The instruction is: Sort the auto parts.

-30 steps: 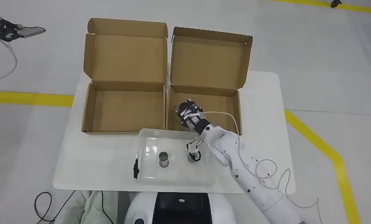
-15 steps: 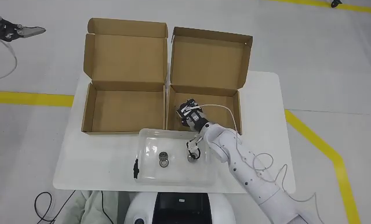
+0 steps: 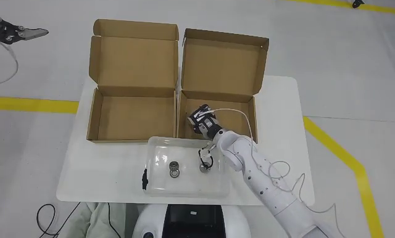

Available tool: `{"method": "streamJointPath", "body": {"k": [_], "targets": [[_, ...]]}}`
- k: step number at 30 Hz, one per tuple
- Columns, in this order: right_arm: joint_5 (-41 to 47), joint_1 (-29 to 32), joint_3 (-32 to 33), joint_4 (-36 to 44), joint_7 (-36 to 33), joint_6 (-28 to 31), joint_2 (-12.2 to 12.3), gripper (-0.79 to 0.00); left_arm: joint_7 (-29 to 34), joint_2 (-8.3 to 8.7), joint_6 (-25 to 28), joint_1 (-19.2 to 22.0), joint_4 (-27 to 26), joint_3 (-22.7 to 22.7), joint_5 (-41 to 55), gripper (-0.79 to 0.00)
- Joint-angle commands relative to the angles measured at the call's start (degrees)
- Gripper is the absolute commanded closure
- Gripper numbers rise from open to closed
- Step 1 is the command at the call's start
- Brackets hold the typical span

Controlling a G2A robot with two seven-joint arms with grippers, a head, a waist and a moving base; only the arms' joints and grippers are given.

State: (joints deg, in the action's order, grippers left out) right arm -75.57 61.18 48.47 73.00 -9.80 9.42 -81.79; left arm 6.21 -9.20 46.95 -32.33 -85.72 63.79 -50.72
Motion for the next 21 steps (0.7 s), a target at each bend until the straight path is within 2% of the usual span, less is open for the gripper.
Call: {"method": "streamJointPath", "body": {"k": [1,2,5,14,21], "targets": [[-0.3,0.2,0.2,0.5,-0.1,0.0,0.0,-0.419,0.0,0.00,0.0,0.0,0.0,0.0,0.0,-0.785],[-0.4,0.4,0.3,0.8,0.0,0.0,0.0,-0.462,0.0,0.00,0.0,0.0,0.0,0.0,0.0,-0.785],[-1.7,1.1,0.7,2.6,0.2,0.0,0.2,-0.508,0.0,0.00,0.0,0.0,0.0,0.0,0.0,-0.785],[-8.5,6.6,2.6,15.7,-0.9,1.6,1.8,-0.576,0.0,0.00,0.0,0.0,0.0,0.0,0.0,-0.785],[-12.0,11.6,4.3,25.8,3.4,9.5,3.4,-0.643,0.0,0.00,0.0,0.0,0.0,0.0,0.0,-0.785]]}}
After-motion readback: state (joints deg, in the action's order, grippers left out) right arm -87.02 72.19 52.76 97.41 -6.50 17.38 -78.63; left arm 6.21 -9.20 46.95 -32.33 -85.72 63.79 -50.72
